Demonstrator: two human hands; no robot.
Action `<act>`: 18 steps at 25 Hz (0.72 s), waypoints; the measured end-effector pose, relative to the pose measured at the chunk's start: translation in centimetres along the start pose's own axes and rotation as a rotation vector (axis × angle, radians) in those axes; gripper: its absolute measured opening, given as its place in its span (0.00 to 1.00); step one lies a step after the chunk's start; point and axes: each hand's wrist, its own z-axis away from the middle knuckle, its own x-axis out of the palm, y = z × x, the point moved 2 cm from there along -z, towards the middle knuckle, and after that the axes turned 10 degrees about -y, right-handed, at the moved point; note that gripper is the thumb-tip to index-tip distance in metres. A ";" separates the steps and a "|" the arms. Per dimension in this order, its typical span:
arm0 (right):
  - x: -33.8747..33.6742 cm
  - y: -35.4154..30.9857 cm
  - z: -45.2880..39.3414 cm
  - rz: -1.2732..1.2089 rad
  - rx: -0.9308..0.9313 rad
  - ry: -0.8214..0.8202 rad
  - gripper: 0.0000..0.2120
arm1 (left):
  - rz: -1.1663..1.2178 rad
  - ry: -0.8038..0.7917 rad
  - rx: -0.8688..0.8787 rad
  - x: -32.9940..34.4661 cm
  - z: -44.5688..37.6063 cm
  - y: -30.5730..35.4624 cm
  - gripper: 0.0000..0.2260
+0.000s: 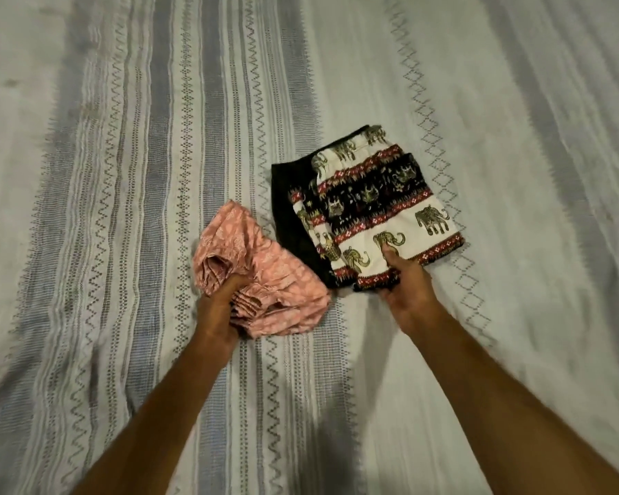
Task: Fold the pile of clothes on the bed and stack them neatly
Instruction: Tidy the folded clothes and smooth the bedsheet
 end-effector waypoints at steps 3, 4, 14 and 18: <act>-7.0 1.8 6.2 -0.071 -0.020 0.043 0.20 | -0.077 -0.030 -0.002 -0.6 1.4 -1.6 0.28; -9.5 2.5 8.4 -0.090 -0.023 0.065 0.20 | -0.096 -0.053 -0.015 -0.6 2.1 -2.5 0.28; -30.8 10.0 27.7 -0.137 0.097 0.305 0.21 | -0.442 -0.465 -0.190 5.7 18.6 -11.0 0.22; -33.0 10.7 31.3 -0.128 0.080 0.311 0.15 | -0.773 -0.932 -0.368 16.2 26.4 -16.6 0.25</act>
